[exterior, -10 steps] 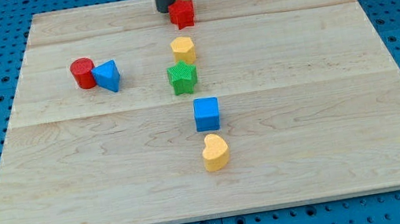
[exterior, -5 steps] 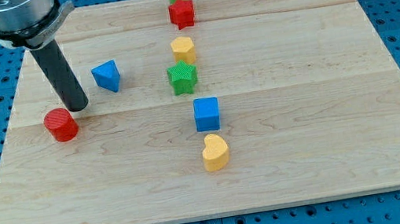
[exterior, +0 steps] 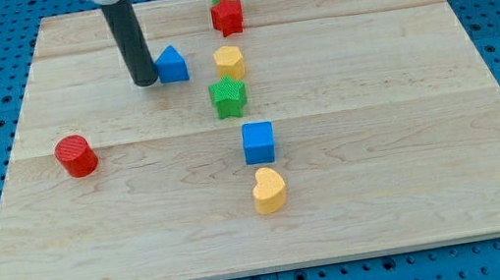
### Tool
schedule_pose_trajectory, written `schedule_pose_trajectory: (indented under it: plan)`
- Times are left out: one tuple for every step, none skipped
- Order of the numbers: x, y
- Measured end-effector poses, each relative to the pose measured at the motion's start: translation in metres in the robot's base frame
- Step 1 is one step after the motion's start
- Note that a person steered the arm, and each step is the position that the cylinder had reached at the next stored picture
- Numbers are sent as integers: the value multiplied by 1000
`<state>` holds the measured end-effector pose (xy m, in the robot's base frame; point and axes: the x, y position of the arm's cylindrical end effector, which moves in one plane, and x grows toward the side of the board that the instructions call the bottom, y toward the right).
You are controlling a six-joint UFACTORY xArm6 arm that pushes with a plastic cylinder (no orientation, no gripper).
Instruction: Place the blue triangle vertically below the red star
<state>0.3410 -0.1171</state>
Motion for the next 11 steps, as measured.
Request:
schedule_pose_trajectory:
  plan:
    - [-19, 1]
    - [-37, 12]
    - [-35, -7]
    - [17, -14]
    - [8, 15]
    - [-20, 32]
    - [-28, 25]
    - [-31, 39]
    - [-34, 48]
    - [-47, 27]
    - [-47, 42]
